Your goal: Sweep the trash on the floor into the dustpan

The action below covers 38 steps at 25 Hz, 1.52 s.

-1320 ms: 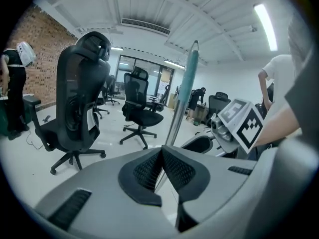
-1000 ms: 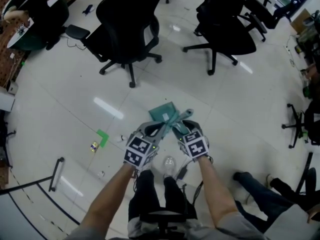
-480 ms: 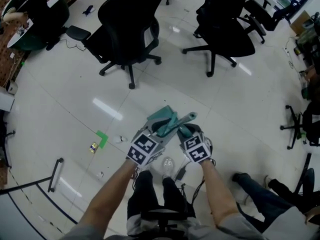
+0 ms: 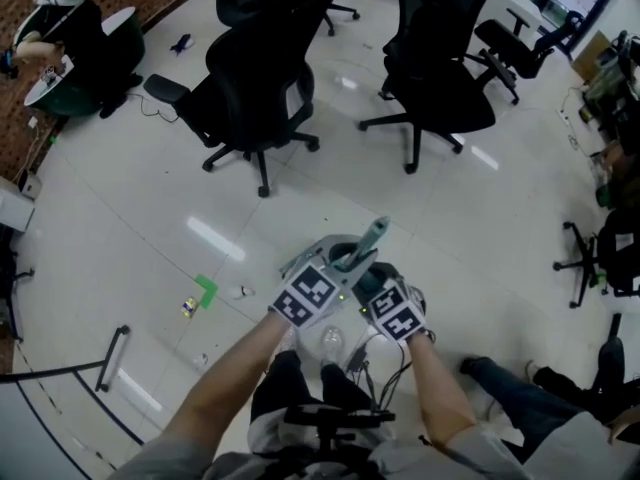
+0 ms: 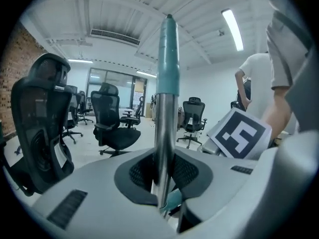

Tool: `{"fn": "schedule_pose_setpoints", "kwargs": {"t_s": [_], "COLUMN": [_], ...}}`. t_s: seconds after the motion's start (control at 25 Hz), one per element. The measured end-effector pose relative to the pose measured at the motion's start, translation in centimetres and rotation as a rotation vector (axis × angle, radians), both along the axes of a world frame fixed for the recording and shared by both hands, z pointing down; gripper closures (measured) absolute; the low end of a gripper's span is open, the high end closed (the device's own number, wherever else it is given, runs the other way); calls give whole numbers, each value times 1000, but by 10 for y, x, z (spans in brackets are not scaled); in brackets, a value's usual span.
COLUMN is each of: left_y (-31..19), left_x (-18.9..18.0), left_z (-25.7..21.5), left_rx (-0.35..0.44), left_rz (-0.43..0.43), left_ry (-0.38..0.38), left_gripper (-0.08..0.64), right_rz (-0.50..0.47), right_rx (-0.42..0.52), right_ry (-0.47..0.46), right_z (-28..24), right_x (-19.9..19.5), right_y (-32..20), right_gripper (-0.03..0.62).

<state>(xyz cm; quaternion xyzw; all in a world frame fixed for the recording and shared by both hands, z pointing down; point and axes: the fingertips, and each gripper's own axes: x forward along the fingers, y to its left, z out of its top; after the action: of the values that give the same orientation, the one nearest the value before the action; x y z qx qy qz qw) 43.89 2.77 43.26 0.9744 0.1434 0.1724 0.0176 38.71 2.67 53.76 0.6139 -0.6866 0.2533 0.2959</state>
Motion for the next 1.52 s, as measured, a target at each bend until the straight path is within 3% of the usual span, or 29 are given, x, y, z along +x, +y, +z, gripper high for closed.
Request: {"fn": "schedule_pose_setpoints", "kwargs": {"t_s": [0.32,0.56,0.64,0.76,0.84,1.12,1.52], "left_y": [10,2,-8,-47,-63,-84,-132], "left_x": [-12,-19,-24,-37,-43,-60,-117], "left_z": [-45,-62,-62,-66,-70,-58,-58], "left_rx": [1,18,10,-4,21,41,56], "left_rz": [66,66,26,-72,-79,-136,-311], "left_ry": [-21,-15,-18,-13,-17,-53,-26], "left_gripper": [505,505,504,506,509,509,508], "right_rz": [-66,-109,-117,-57,-25,-49,-31], "right_rx": [75,101,94,87,96,91,99], "right_ry": [-17,-2,-1,-43,-52,10,113], "right_z": [-47,-62,-61,-53,-54,-72,-102], "right_x": [-12,-18,-20,-10,0,9,15], "right_y": [6,-5,-6,5,8,-5,-17], "right_gripper": [499,500,500,500,500,495,494]}}
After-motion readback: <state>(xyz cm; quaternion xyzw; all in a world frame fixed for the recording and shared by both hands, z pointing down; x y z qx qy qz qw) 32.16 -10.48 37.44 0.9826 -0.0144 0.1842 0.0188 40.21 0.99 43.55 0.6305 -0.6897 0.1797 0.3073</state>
